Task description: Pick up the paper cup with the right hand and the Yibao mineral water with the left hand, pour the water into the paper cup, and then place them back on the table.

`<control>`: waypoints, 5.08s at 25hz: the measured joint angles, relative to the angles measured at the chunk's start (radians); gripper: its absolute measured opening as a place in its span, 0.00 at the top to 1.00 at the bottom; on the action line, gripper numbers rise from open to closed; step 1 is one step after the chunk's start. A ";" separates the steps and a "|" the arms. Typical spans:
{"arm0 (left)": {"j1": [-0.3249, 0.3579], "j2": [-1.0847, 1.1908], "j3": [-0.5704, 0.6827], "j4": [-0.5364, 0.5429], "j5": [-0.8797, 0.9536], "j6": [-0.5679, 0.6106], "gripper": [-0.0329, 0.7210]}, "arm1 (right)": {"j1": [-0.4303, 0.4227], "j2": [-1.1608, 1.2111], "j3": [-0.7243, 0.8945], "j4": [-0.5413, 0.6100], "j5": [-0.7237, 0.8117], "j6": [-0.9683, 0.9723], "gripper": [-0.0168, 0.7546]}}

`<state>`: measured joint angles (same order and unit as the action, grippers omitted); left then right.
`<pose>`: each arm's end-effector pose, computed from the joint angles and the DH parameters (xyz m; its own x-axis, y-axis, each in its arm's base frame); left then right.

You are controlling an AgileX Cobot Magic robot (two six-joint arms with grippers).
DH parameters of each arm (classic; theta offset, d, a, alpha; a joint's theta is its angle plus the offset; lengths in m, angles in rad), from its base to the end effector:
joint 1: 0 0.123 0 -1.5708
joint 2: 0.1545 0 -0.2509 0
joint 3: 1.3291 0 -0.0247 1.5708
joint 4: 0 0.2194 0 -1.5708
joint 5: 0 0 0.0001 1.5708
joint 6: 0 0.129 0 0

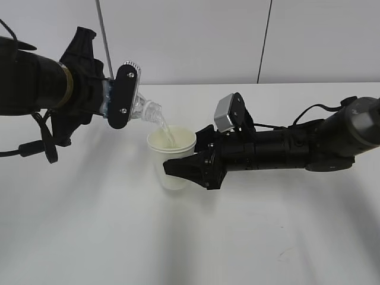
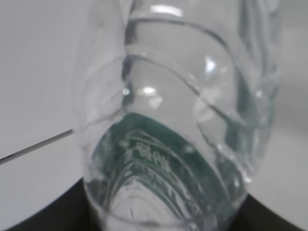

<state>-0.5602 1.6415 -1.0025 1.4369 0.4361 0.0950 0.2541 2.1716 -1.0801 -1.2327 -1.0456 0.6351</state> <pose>0.3265 -0.1410 0.2061 0.1668 0.9659 0.1979 0.4975 -0.2557 0.8289 0.3380 0.1965 0.0990 -0.1584 -0.2312 -0.9599 -0.9439 0.3206 0.0785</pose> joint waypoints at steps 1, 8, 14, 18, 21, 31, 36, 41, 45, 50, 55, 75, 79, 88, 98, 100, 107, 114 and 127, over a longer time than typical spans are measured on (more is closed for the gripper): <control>0.000 0.000 0.000 0.000 0.000 -0.005 0.48 | 0.000 0.000 0.000 0.000 0.000 0.000 0.27; 0.000 0.000 0.000 0.001 0.001 -0.065 0.48 | 0.000 0.000 0.000 0.000 0.002 0.000 0.27; 0.000 0.000 0.000 -0.001 -0.007 -0.119 0.48 | 0.000 0.000 0.000 0.000 0.002 0.000 0.27; 0.000 0.000 0.000 -0.010 -0.021 -0.180 0.48 | 0.000 0.000 0.000 0.000 0.002 0.000 0.27; 0.000 0.000 0.000 -0.013 -0.026 -0.272 0.48 | 0.000 0.000 0.000 0.000 0.002 0.000 0.27; 0.000 0.000 0.000 -0.149 -0.038 -0.493 0.48 | 0.000 0.000 0.000 0.041 0.022 -0.002 0.27; 0.000 0.000 0.000 -0.280 -0.074 -0.501 0.49 | 0.000 0.000 0.000 0.056 0.042 -0.002 0.27; 0.000 0.000 0.000 -0.362 -0.104 -0.527 0.49 | 0.000 0.000 0.000 0.075 0.075 -0.002 0.27; 0.000 0.000 0.000 -0.393 -0.129 -0.550 0.49 | 0.000 0.000 0.000 0.079 0.075 -0.004 0.27; 0.004 0.000 0.000 -0.414 -0.153 -0.613 0.49 | 0.000 0.000 0.000 0.104 0.077 -0.004 0.27; 0.032 0.000 0.000 -0.476 -0.179 -0.636 0.49 | 0.000 0.000 0.000 0.150 0.077 -0.004 0.27; 0.141 0.000 0.000 -0.635 -0.387 -0.644 0.49 | -0.062 0.000 0.000 0.372 0.169 -0.092 0.27; 0.169 0.020 0.000 -0.661 -0.448 -0.644 0.49 | -0.085 0.000 0.000 0.407 0.186 -0.109 0.27; 0.203 0.126 0.000 -0.701 -0.606 -0.645 0.49 | -0.111 0.000 0.000 0.509 0.205 -0.169 0.27; 0.294 0.223 0.000 -0.730 -0.835 -0.646 0.49 | -0.145 0.000 0.000 0.619 0.242 -0.214 0.27; 0.312 0.243 0.000 -0.732 -0.887 -0.646 0.49 | -0.153 0.000 0.000 0.644 0.244 -0.219 0.27; 0.372 0.324 0.000 -0.760 -1.043 -0.644 0.49 | -0.162 0.000 0.000 0.731 0.249 -0.245 0.27; 0.429 0.407 0.000 -0.777 -1.174 -0.626 0.49 | -0.162 0.002 0.000 0.846 0.249 -0.281 0.27; 0.439 0.553 -0.002 -0.851 -1.344 -0.504 0.49 | -0.162 0.019 0.000 0.906 0.249 -0.302 0.27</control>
<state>-0.1209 2.1947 -1.0049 0.5857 -0.9078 -0.4091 0.0926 2.1907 -1.0801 -0.3268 -0.7969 0.3334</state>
